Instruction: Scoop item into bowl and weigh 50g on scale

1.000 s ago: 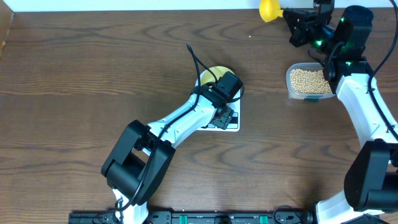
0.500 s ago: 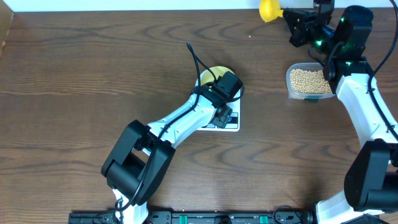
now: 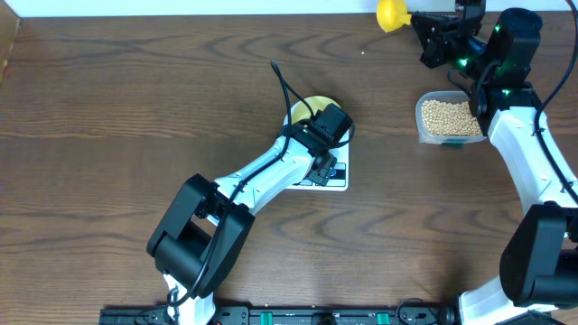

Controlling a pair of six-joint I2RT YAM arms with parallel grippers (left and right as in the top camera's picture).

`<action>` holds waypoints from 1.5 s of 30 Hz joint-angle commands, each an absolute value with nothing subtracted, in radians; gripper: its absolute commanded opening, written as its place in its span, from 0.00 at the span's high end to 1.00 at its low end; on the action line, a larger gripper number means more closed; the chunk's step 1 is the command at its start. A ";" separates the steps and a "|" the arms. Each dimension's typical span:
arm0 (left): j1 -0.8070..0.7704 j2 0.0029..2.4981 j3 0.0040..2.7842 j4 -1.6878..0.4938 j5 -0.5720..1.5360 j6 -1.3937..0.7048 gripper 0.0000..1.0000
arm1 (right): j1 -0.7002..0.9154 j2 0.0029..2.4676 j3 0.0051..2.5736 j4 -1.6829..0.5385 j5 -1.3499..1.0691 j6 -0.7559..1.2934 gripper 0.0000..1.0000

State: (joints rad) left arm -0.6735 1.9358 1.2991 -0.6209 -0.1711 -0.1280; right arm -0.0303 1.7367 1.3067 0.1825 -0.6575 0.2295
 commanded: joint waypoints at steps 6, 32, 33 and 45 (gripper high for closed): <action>-0.674 1.947 1.290 -0.627 -0.191 -0.132 0.18 | -0.025 1.741 1.325 0.183 -0.657 0.219 0.99; -0.692 1.947 1.290 -0.626 -0.165 -0.132 0.18 | -0.025 1.741 1.325 0.183 -0.657 0.219 0.99; -0.692 1.947 1.290 -0.626 -0.165 -0.132 0.18 | -0.025 1.741 1.325 0.183 -0.657 0.219 0.99; -0.691 1.947 1.279 -0.615 -0.166 -0.132 0.18 | -0.025 1.741 1.325 0.182 -0.657 0.220 0.99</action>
